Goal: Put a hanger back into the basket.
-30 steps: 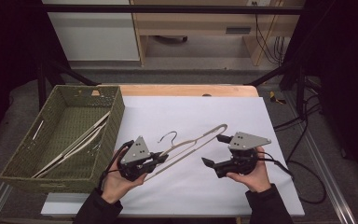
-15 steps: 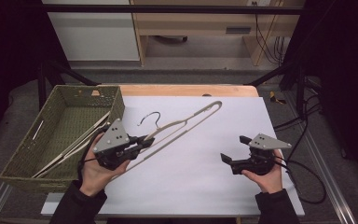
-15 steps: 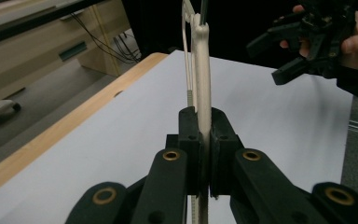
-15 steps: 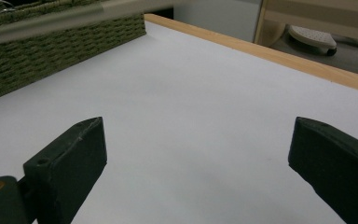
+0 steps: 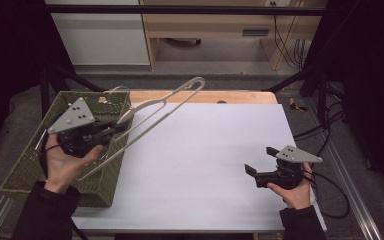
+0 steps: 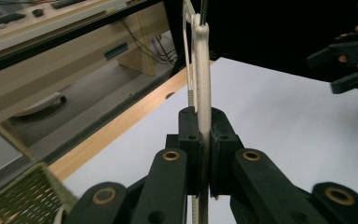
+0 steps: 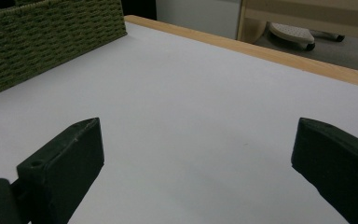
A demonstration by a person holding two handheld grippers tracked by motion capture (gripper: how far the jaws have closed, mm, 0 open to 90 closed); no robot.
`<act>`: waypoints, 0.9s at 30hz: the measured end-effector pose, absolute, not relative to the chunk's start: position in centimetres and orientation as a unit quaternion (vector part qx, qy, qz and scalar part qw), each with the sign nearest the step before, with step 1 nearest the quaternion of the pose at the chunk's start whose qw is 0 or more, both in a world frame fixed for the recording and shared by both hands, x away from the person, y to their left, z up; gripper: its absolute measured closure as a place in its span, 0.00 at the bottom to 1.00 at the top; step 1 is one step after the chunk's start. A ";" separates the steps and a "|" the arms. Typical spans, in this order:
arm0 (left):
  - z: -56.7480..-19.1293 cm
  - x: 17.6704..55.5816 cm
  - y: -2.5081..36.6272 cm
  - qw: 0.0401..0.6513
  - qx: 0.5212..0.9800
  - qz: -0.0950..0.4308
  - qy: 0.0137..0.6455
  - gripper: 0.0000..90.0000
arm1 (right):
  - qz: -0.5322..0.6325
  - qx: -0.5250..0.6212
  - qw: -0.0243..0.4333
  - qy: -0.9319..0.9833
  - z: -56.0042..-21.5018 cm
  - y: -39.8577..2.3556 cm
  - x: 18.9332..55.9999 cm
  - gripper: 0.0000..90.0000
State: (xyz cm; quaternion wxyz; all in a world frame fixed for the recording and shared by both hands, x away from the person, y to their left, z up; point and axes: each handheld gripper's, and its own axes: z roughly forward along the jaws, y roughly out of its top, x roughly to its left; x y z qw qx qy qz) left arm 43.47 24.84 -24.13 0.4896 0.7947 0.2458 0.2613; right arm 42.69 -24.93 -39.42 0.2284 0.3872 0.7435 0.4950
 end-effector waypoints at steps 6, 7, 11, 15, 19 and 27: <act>-24.4 45.0 28.8 0.473 0.787 0.284 0.278 0.95 | 0.495 0.389 0.229 0.742 -39.4 -25.0 42.7 0.03; -24.6 45.3 29.5 0.468 0.786 0.287 0.285 0.95 | 0.495 0.388 0.230 0.742 -39.4 -25.0 42.7 0.03; -25.2 45.9 31.8 0.459 0.782 0.296 0.300 0.95 | 0.495 0.390 0.232 0.741 -39.4 -25.1 42.7 0.03; -26.1 46.2 33.8 0.440 0.783 0.306 0.316 0.95 | 0.495 0.391 0.230 0.741 -39.5 -25.2 42.7 0.03; -27.2 46.6 35.7 0.421 0.790 0.309 0.321 0.95 | 0.495 0.390 0.232 0.741 -39.5 -25.3 42.8 0.03; -29.3 46.9 38.7 0.397 0.792 0.314 0.341 0.95 | 0.491 0.391 0.230 0.744 -39.6 -25.2 42.8 0.03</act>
